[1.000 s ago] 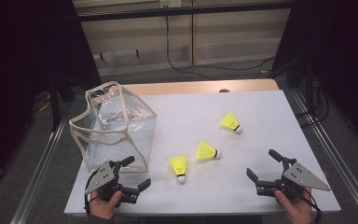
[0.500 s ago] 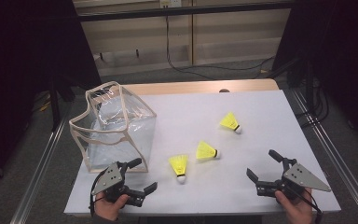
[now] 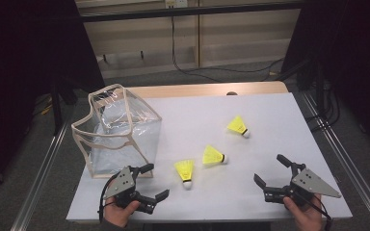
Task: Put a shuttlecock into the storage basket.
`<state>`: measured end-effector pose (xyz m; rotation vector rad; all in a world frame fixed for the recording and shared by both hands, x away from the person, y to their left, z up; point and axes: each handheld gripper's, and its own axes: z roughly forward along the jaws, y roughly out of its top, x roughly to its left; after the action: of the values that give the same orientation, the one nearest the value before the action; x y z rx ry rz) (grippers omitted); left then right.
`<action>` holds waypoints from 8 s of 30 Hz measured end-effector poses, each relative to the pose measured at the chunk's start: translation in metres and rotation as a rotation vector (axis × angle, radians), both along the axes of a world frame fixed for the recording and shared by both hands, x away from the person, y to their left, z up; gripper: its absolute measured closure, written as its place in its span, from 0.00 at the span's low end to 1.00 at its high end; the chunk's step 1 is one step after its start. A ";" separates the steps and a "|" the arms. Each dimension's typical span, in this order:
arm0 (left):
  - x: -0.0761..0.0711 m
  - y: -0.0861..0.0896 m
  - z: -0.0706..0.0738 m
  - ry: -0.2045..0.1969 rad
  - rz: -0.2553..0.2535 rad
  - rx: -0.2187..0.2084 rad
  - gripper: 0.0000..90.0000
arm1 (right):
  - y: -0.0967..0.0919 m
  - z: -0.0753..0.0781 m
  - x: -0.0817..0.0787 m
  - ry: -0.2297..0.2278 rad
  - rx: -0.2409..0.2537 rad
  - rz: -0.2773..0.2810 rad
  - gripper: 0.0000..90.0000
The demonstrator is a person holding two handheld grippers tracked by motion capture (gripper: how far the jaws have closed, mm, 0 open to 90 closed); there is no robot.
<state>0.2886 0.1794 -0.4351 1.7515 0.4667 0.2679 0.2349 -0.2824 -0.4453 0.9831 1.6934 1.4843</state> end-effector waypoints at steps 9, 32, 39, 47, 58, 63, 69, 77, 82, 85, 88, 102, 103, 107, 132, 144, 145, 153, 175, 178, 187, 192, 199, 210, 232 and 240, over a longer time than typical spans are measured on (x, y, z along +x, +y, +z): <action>0.001 -0.009 0.000 0.018 -0.004 0.031 0.02 | 0.001 0.000 0.000 -0.009 -0.002 0.005 0.01; 0.005 -0.031 -0.002 0.067 -0.004 0.124 0.02 | 0.000 0.002 0.000 -0.018 -0.004 0.006 0.01; 0.006 -0.037 -0.003 0.097 0.014 0.159 0.02 | 0.001 0.002 0.000 -0.022 -0.008 0.006 0.01; 0.008 -0.043 -0.004 0.128 0.017 0.193 0.02 | 0.001 0.003 -0.001 -0.018 -0.002 0.008 0.01; 0.011 -0.048 -0.006 0.178 0.042 0.224 0.04 | 0.002 0.003 -0.001 -0.020 -0.008 0.008 0.01; 0.013 -0.050 -0.006 0.196 0.067 0.244 0.04 | 0.002 0.003 0.000 -0.023 -0.005 0.009 0.01; 0.014 -0.053 -0.007 0.223 0.084 0.271 0.05 | 0.002 0.003 -0.001 -0.025 -0.004 0.007 0.01; 0.015 -0.056 -0.007 0.247 0.093 0.302 0.06 | 0.002 0.003 -0.001 -0.024 -0.002 0.004 0.01; 0.017 -0.059 -0.007 0.262 0.110 0.318 0.07 | 0.002 0.004 -0.001 -0.025 -0.004 0.004 0.01; 0.019 -0.064 -0.007 0.269 0.116 0.334 0.07 | 0.002 0.004 -0.001 -0.023 -0.005 0.004 0.01; 0.020 -0.068 -0.007 0.273 0.124 0.364 0.08 | 0.002 0.004 -0.001 -0.025 -0.003 0.002 0.01; 0.025 -0.085 -0.008 0.323 0.153 0.420 0.11 | 0.001 0.004 -0.001 -0.033 -0.001 0.001 0.01; 0.025 -0.085 -0.008 0.329 0.159 0.419 0.11 | 0.001 0.004 -0.001 -0.033 -0.001 0.002 0.01; 0.026 -0.088 -0.010 0.340 0.181 0.431 0.11 | 0.002 0.004 -0.001 -0.032 -0.003 0.000 0.01; 0.035 -0.100 -0.011 0.361 0.212 0.434 0.13 | 0.001 0.005 -0.001 -0.033 -0.002 -0.002 0.01; 0.034 -0.103 -0.014 0.387 0.218 0.446 0.18 | 0.001 0.005 -0.001 -0.036 -0.009 -0.001 0.01; 0.034 -0.103 -0.013 0.389 0.221 0.447 0.19 | 0.001 0.005 -0.002 -0.036 -0.008 -0.001 0.01; 0.029 -0.101 -0.015 0.379 0.235 0.418 0.25 | 0.000 0.005 -0.002 -0.039 -0.009 0.001 0.01; 0.022 -0.093 -0.014 0.444 0.294 0.352 0.62 | 0.000 0.005 -0.003 -0.038 -0.009 0.000 0.01; 0.023 -0.092 -0.013 0.464 0.314 0.339 0.68 | 0.000 0.005 -0.003 -0.039 -0.011 0.002 0.01; 0.022 -0.092 -0.013 0.472 0.323 0.338 0.71 | 0.000 0.005 -0.003 -0.039 -0.009 -0.001 0.01; 0.023 -0.091 -0.012 0.489 0.328 0.334 0.72 | -0.001 0.005 -0.003 -0.044 -0.011 -0.001 0.01; 0.025 -0.086 -0.011 0.497 0.333 0.341 0.72 | -0.001 0.006 -0.003 -0.044 -0.010 -0.001 0.01; 0.026 -0.083 0.000 0.519 0.302 0.339 0.72 | -0.001 0.005 -0.003 -0.042 -0.003 -0.002 0.01; 0.034 -0.080 0.046 0.535 0.205 0.342 0.72 | -0.001 0.004 -0.002 -0.036 0.000 0.003 0.01; 0.039 -0.078 0.061 0.538 0.194 0.361 0.72 | 0.000 0.003 -0.002 -0.029 0.000 0.010 0.01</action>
<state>0.3278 0.1012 -0.3743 2.1349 1.0313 0.0071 0.2333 -0.2820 -0.4420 0.9505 1.6801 1.4979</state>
